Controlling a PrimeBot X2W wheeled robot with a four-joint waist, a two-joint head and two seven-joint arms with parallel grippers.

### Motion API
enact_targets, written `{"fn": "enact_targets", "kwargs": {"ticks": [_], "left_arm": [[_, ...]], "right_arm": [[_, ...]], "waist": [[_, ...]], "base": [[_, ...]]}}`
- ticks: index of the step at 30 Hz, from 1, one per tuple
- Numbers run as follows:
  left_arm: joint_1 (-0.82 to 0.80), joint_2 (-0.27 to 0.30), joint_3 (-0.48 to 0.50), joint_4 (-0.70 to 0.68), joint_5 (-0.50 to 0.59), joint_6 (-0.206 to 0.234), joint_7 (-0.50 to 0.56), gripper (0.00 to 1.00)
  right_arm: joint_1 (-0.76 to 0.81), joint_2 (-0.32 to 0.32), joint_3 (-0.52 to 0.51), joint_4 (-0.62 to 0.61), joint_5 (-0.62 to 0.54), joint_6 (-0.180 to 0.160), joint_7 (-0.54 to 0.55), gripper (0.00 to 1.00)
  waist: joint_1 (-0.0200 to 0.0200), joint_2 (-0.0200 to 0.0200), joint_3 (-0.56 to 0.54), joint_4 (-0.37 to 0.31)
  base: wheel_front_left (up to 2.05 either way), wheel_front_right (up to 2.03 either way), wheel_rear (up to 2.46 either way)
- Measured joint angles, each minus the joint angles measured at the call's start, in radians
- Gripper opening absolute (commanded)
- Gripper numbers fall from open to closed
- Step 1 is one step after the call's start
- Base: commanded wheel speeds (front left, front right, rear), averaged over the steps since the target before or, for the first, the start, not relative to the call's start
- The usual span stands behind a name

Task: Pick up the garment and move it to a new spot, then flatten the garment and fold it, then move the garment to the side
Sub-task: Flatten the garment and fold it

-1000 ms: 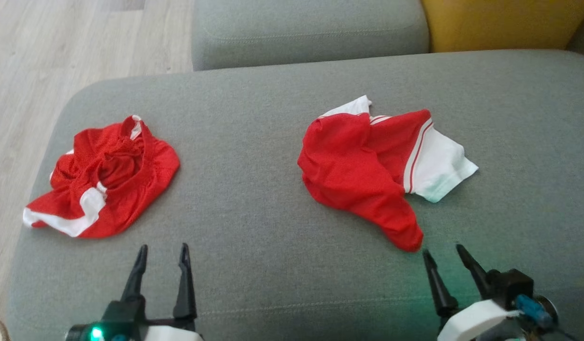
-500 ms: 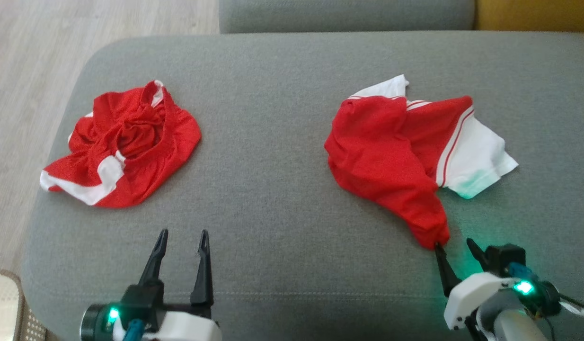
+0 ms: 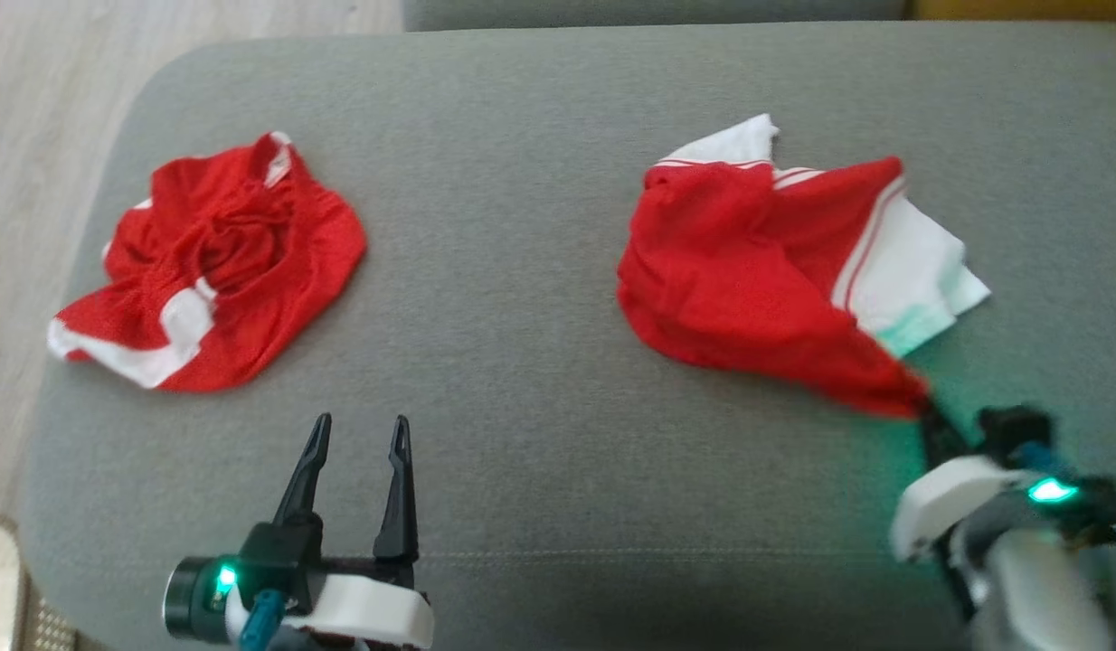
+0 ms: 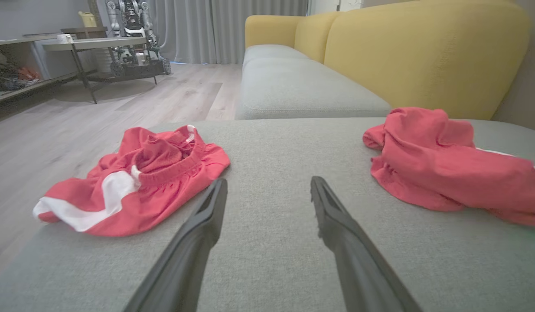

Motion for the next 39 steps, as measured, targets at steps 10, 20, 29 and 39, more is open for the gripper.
{"fn": "enact_targets", "kwargs": {"ticks": [10,20,29,39], "left_arm": [[-0.023,0.0,-0.002,-0.008,-0.004,0.008,0.0,1.0],[-0.329,0.012,0.049,0.073,-0.092,-0.194,-0.003,1.0],[-0.874,0.105,-0.043,0.393,-0.529,-0.283,0.539,1.0],[-1.08,0.194,-0.326,0.574,-0.62,-0.284,0.758,1.0]], "right_arm": [[0.04,0.0,-0.342,-0.372,-0.202,0.0,0.0,0.0],[0.04,0.002,-0.201,-0.295,-0.111,0.0,0.0,0.0],[-0.008,0.002,-0.109,-0.291,-0.056,0.0,0.0,0.0],[-0.053,0.002,-0.041,-0.306,0.017,0.0,0.0,0.0]], "waist": [[0.0,0.0,0.016,-0.103],[0.0,0.0,0.096,-0.18],[0.0003,0.0,0.208,-0.222],[0.0003,0.0,0.308,-0.304]], "base": [[0.0,0.0,0.0],[0.0,0.0,0.0],[0.0,0.0,0.0],[0.0,0.0,0.0]]}}
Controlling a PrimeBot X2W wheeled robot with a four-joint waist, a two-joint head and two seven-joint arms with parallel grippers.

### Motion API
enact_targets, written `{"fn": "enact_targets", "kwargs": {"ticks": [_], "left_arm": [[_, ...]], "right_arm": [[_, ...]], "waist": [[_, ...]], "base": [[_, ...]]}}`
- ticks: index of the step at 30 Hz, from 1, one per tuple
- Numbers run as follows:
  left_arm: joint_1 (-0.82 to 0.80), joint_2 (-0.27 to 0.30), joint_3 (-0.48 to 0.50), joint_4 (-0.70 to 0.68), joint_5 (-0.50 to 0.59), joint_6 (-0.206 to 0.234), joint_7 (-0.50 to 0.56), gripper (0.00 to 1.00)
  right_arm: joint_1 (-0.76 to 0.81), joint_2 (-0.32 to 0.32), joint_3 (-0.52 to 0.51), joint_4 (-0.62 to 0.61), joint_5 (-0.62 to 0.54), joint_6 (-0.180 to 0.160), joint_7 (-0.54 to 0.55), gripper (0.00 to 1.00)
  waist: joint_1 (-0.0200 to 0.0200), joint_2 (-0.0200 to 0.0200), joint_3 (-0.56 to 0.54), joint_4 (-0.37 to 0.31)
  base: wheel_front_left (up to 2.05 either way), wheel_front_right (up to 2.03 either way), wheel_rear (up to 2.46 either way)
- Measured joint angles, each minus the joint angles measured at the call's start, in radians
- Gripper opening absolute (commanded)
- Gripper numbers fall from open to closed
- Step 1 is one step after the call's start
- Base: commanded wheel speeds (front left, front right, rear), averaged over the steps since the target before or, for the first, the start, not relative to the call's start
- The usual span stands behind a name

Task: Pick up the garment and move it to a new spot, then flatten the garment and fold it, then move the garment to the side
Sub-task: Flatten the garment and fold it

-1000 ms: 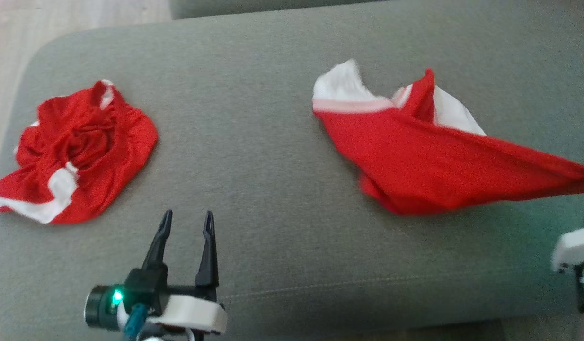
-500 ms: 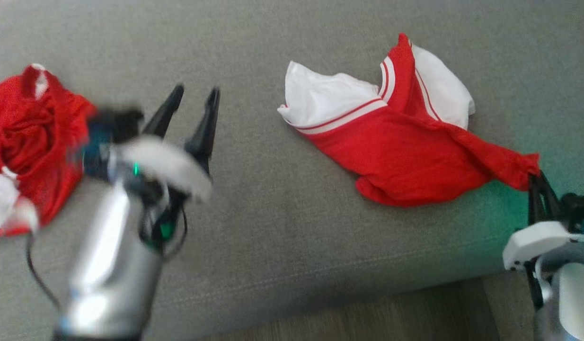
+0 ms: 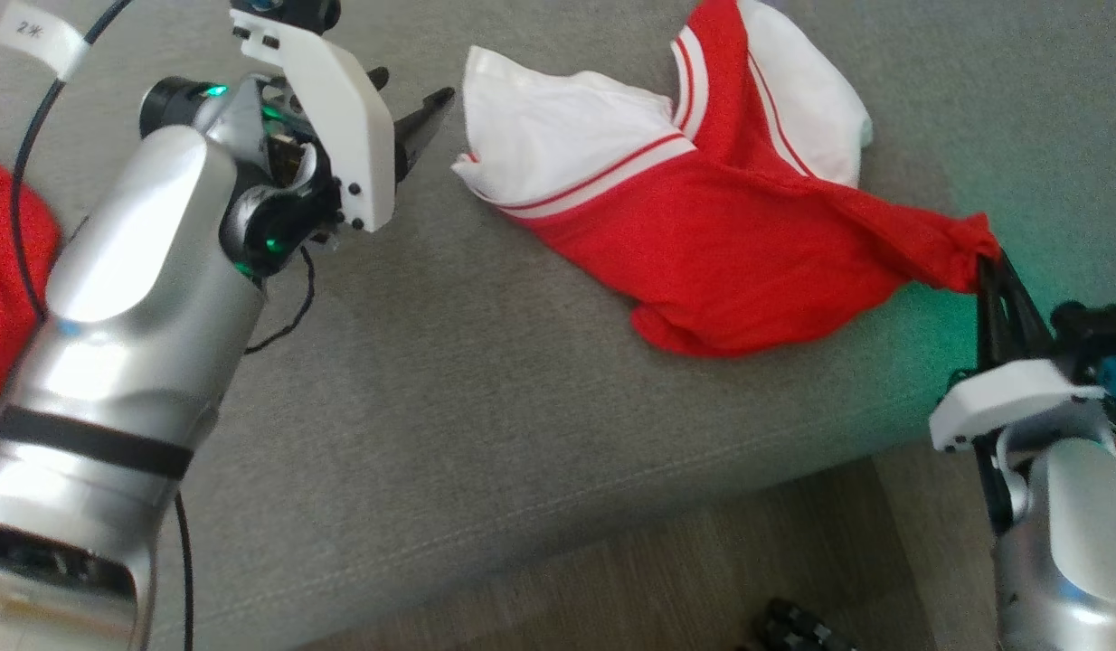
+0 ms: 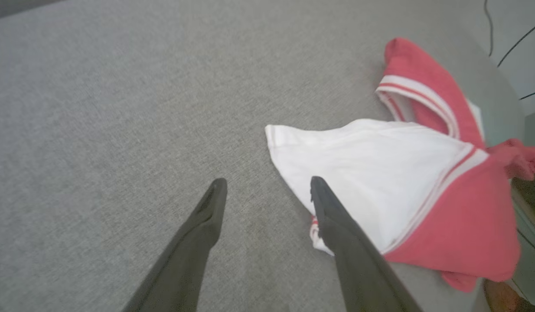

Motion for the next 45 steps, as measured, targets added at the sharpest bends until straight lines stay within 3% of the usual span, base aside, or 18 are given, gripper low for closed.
{"fn": "enact_targets", "kwargs": {"ticks": [6,19,20,21,22,31,39,45], "left_arm": [[-0.089,0.03,-0.088,0.088,-0.039,0.0,-0.043,1.0],[-0.214,0.067,-0.23,0.158,-0.135,-0.006,-0.079,1.0],[-0.217,0.068,-0.244,0.158,-0.147,-0.006,-0.078,0.88],[-0.221,0.07,-0.253,0.157,-0.162,-0.006,-0.073,0.34],[-0.227,0.073,-0.262,0.156,-0.179,-0.006,-0.065,0.0],[-0.237,0.112,-0.386,0.083,-0.315,-0.006,-0.014,0.0],[-0.226,0.159,-0.453,-0.026,-0.399,-0.006,-0.186,0.0],[-0.235,0.231,-0.503,-0.126,-0.432,-0.006,-0.363,0.0]], "right_arm": [[-0.04,0.0,0.059,-0.006,0.053,0.0,0.0,0.0],[-0.054,0.0,0.077,-0.016,0.109,0.0,0.0,0.01],[-0.054,0.0,0.077,-0.016,0.115,0.0,0.0,0.01],[-0.054,0.0,0.077,-0.016,0.119,0.0,0.0,0.02],[-0.054,0.0,0.077,-0.017,0.122,0.0,0.0,0.02],[-0.057,0.0,0.066,-0.05,0.113,0.0,0.0,0.0],[-0.094,-0.001,0.057,-0.097,0.029,0.0,0.0,0.0],[-0.107,-0.001,0.052,-0.158,-0.062,0.0,0.038,0.0]], "waist": [[-0.0001,0.0,0.05,-0.053],[-0.0002,0.0,0.123,-0.103],[-0.0002,0.0,0.126,-0.105],[-0.0002,0.0,0.128,-0.106],[-0.0002,0.0,0.13,-0.107],[-0.0001,0.0,0.112,-0.086],[-0.0002,0.0,0.029,-0.051],[-0.0002,0.0,-0.085,-0.023]], "base": [[0.0,0.0,0.0],[0.0,0.0,0.0],[0.0,0.0,0.0],[0.0,0.0,0.0],[0.0,0.0,0.0],[0.0,0.0,0.0],[0.0,0.0,0.0],[0.0,0.0,0.0]]}}
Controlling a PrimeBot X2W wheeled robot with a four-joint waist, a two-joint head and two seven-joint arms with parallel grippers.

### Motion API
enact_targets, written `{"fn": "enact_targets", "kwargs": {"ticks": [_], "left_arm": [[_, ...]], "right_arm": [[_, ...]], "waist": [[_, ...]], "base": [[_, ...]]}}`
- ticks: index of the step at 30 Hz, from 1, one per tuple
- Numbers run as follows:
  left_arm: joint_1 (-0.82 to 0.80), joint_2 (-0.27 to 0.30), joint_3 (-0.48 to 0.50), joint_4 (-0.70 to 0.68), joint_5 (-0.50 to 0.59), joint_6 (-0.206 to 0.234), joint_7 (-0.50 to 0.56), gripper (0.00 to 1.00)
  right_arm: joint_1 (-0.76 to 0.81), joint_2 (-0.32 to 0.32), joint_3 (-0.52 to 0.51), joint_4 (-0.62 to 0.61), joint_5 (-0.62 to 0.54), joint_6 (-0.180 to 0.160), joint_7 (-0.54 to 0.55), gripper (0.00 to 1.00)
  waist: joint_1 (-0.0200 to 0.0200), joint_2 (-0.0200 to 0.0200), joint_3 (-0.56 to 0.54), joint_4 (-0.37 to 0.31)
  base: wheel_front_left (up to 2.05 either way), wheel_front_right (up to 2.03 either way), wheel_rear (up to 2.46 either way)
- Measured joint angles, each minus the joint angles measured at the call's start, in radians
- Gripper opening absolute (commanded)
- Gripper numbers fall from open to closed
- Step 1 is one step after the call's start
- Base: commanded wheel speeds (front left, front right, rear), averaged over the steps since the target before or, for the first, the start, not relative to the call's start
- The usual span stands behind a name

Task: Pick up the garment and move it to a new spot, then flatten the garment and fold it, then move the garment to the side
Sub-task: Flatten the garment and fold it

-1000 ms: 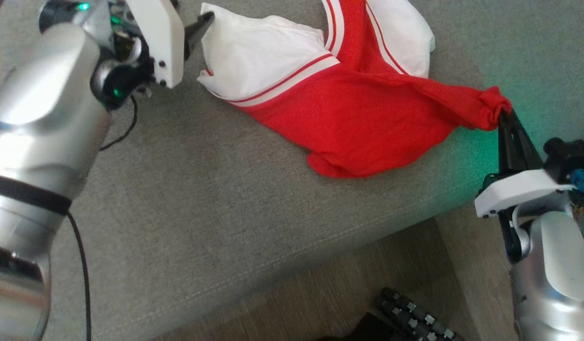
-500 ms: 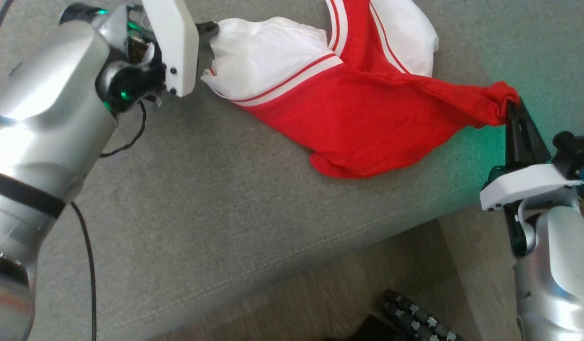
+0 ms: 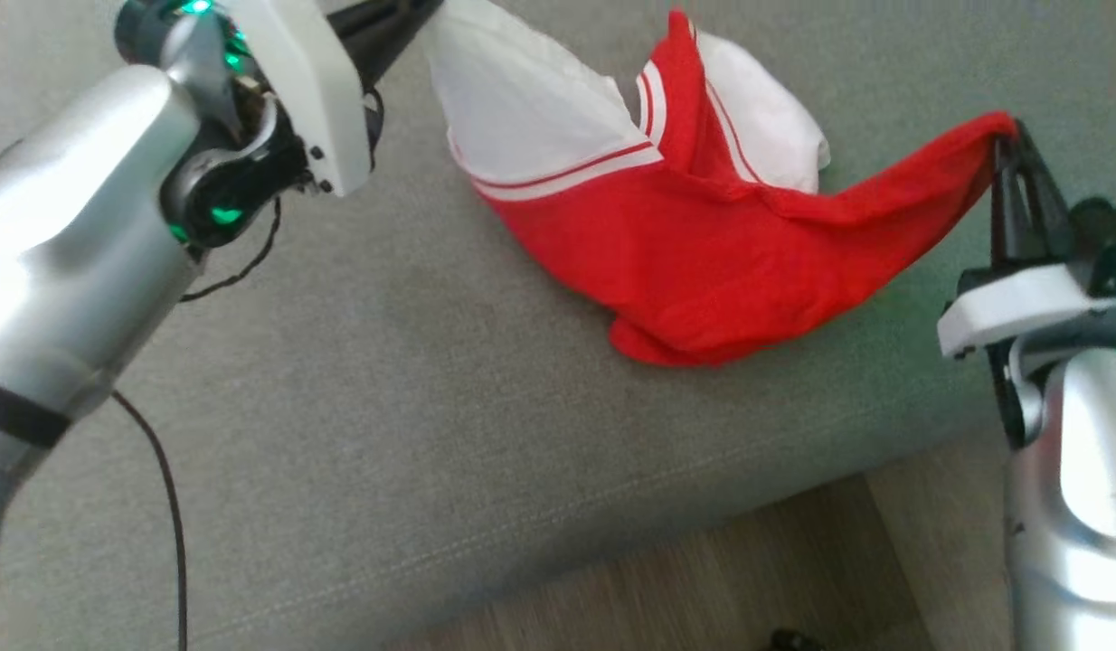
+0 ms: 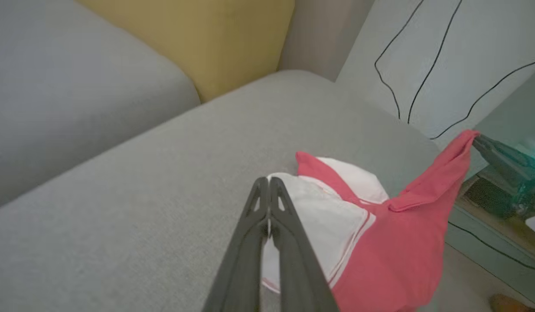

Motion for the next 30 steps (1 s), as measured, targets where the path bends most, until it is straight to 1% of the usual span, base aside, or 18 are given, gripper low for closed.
{"fn": "enact_targets", "kwargs": {"ticks": [4,6,8,10,13,17,20,22,23,26,28,30], "left_arm": [[-0.035,0.056,-0.004,-0.044,0.0,0.0,-0.075,0.0],[-0.07,0.091,-0.004,-0.067,0.0,0.0,-0.088,0.0],[-0.109,0.128,-0.003,-0.086,0.006,0.0,-0.099,0.0],[-0.143,0.161,-0.003,-0.105,0.023,0.0,-0.108,0.0],[-0.183,0.208,0.003,-0.114,0.055,-0.001,-0.136,0.0],[-0.22,0.253,0.041,-0.113,0.09,0.008,-0.198,0.0],[-0.256,0.268,0.064,-0.109,0.12,0.017,-0.235,0.0],[-0.283,0.274,0.069,-0.097,0.145,0.026,-0.261,0.0],[-0.283,0.274,0.069,-0.097,0.145,0.026,-0.261,0.0],[-0.324,0.275,0.075,-0.062,0.182,0.035,-0.277,0.0],[-0.353,0.272,0.074,-0.03,0.199,0.035,-0.269,0.0],[-0.376,0.262,0.065,0.001,0.199,0.029,-0.234,0.0]], "right_arm": [[-0.046,-0.007,0.026,-0.06,-0.015,0.0,0.072,0.0],[-0.073,-0.04,0.059,-0.079,-0.011,0.0,0.127,0.0],[-0.099,-0.099,0.096,-0.087,0.014,0.0,0.198,0.0],[-0.125,-0.171,0.15,-0.091,0.049,0.0,0.268,0.0],[-0.171,-0.263,0.208,-0.105,0.104,0.0,0.352,0.0],[-0.256,-0.359,0.261,-0.109,0.152,0.0,0.396,0.0],[-0.334,-0.402,0.304,-0.097,0.177,0.0,0.408,0.0],[-0.393,-0.417,0.335,-0.071,0.179,0.0,0.408,0.0],[-0.393,-0.417,0.335,-0.071,0.179,0.0,0.408,0.0],[-0.489,-0.439,0.379,-0.015,0.178,0.0,0.408,0.0],[-0.56,-0.445,0.4,0.034,0.175,0.0,0.405,0.0],[-0.634,-0.447,0.43,0.089,0.162,0.0,0.402,0.0]], "waist": [[0.0,0.0,-0.068,0.014],[0.0,0.0,-0.1,0.022],[0.0,0.0,-0.129,0.03],[0.0,0.0,-0.156,0.039],[0.0,0.0,-0.191,0.056],[0.0,0.0001,-0.226,0.08],[-0.0001,0.0001,-0.241,0.101],[-0.0001,0.0001,-0.245,0.114],[-0.0001,0.0001,-0.245,0.114],[-0.0001,0.0001,-0.235,0.131],[-0.0001,0.0,-0.217,0.138],[-0.0001,0.0,-0.19,0.146]], "base": [[0.0,0.0,0.0],[0.0,0.0,0.0],[0.0,0.0,0.0],[0.0,0.0,0.0],[0.0,0.0,0.0],[0.0,0.0,0.0],[0.0,0.0,0.0],[0.0,0.0,0.0],[0.0,0.0,0.0],[0.0,0.0,0.0],[0.0,0.0,0.0],[0.0,0.0,0.0]]}}
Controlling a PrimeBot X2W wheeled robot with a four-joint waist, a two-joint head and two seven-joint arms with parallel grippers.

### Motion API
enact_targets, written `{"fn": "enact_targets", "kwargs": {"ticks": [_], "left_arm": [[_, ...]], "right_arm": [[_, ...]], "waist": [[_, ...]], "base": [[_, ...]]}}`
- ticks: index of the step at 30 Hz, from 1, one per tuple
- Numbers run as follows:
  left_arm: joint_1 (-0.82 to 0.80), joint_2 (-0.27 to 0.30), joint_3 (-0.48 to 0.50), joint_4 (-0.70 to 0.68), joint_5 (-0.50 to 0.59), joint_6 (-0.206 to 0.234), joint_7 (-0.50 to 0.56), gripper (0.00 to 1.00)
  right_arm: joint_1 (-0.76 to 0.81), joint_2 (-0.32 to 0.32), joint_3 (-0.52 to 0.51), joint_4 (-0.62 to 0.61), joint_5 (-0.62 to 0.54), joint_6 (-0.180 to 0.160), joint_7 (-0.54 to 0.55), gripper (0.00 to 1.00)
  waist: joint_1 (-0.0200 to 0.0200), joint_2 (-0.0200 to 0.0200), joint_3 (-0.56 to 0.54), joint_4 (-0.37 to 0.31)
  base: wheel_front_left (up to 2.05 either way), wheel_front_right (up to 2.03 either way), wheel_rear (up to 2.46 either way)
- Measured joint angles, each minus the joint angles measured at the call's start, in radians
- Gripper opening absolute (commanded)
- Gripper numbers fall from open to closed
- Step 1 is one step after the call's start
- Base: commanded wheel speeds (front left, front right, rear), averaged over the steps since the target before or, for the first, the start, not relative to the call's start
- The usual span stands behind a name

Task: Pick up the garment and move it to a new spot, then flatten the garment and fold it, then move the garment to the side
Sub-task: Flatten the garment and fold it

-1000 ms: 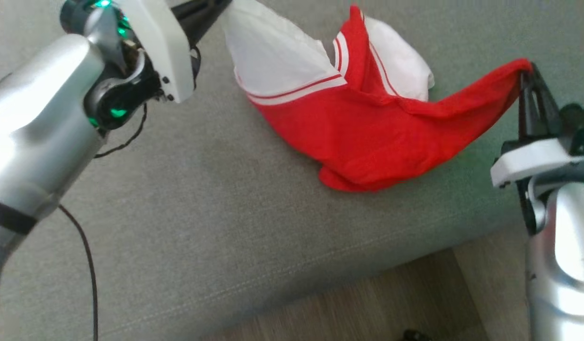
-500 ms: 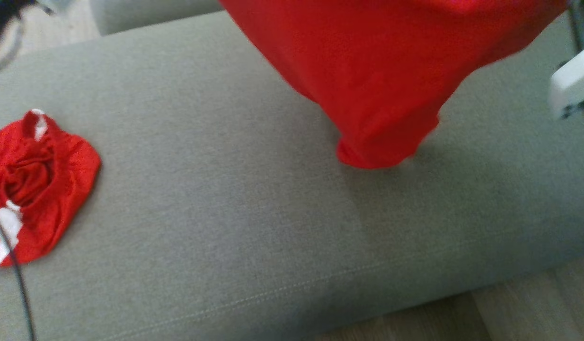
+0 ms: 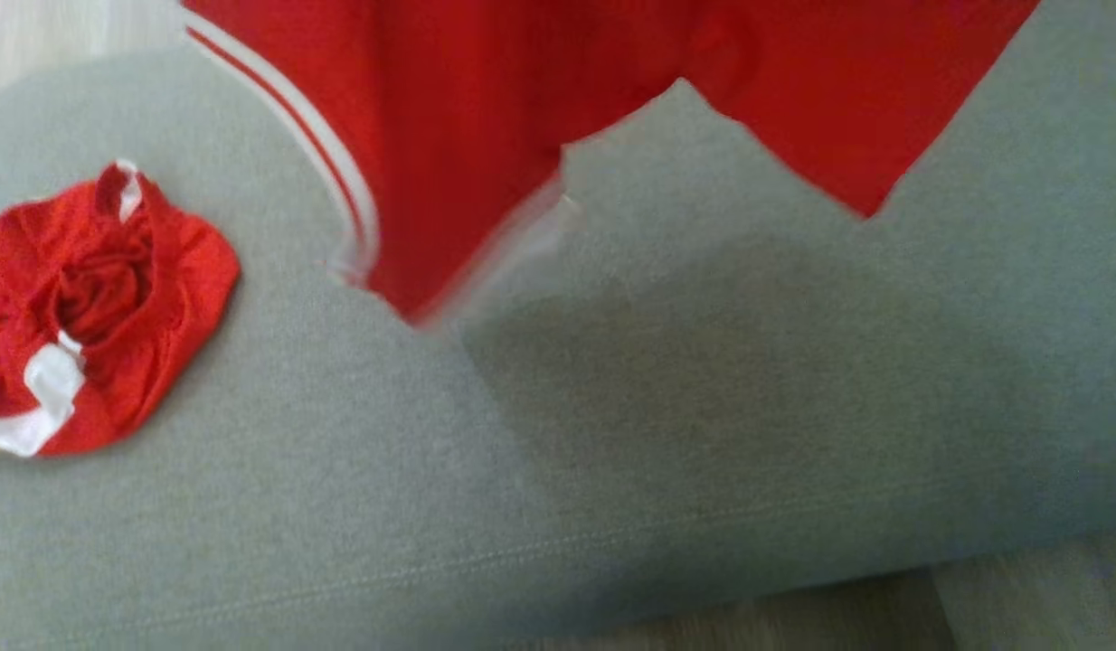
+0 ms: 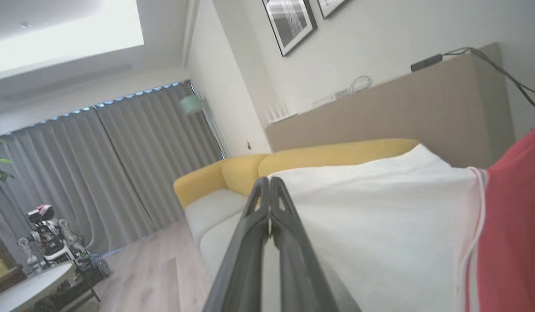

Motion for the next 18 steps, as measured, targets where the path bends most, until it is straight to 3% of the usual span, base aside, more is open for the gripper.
{"fn": "enact_targets", "kwargs": {"ticks": [3,6,10,15,18], "left_arm": [[-0.036,-0.035,-0.019,0.047,-0.008,-0.019,0.036,0.0],[-0.106,-0.078,-0.069,0.107,0.054,-0.023,0.038,0.0],[-0.234,-0.142,-0.084,0.228,0.169,-0.019,-0.064,0.0],[-0.346,-0.206,-0.069,0.335,0.331,0.137,-0.163,0.0],[-0.405,-0.212,-0.003,0.256,0.429,0.216,-0.168,0.0]], "right_arm": [[-0.113,0.002,0.053,0.107,-0.004,0.0,0.0,0.0],[-0.229,0.009,0.087,0.219,-0.011,0.0,0.0,0.0],[-0.389,0.04,0.08,0.343,-0.073,0.0,-0.068,0.0],[-0.508,0.094,-0.019,0.413,-0.229,0.0,-0.237,0.0],[-0.56,0.099,-0.121,0.413,-0.345,0.0,-0.337,0.0]], "waist": [[0.0,0.0,0.054,0.013],[0.0,0.0,0.123,0.028],[0.0,0.0,0.231,0.046],[0.0002,-0.0001,0.356,0.066],[0.0002,-0.0001,0.421,0.083]], "base": [[0.0,0.0,0.0],[0.0,0.0,0.0],[0.0,0.0,0.0],[0.0,0.0,0.0],[0.0,0.0,0.0]]}}
